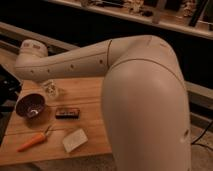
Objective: Place the bottle in the ceramic bowl
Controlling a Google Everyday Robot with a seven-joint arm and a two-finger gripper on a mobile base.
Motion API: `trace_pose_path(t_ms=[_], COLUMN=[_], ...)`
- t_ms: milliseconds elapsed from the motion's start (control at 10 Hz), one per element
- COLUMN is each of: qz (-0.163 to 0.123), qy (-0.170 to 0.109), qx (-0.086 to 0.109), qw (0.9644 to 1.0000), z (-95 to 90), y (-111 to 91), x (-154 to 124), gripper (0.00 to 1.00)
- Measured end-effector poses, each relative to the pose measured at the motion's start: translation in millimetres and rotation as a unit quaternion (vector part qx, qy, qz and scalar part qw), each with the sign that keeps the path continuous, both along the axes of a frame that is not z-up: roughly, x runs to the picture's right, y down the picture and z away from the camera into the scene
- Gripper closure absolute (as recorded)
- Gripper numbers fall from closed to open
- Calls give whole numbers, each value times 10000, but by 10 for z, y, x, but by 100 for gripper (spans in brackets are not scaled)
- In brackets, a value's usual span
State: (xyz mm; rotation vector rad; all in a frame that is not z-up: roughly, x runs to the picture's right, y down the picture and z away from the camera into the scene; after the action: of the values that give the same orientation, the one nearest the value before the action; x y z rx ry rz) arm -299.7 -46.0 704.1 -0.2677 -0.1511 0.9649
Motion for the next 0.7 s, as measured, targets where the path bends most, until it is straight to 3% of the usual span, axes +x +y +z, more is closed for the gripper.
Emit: trace_pose_path(t_ms=[700], qz=[-554], qy=[-294], qx=[-117], qw=[9980], z=[-13], y=[113], x=[-503], gripper=[100])
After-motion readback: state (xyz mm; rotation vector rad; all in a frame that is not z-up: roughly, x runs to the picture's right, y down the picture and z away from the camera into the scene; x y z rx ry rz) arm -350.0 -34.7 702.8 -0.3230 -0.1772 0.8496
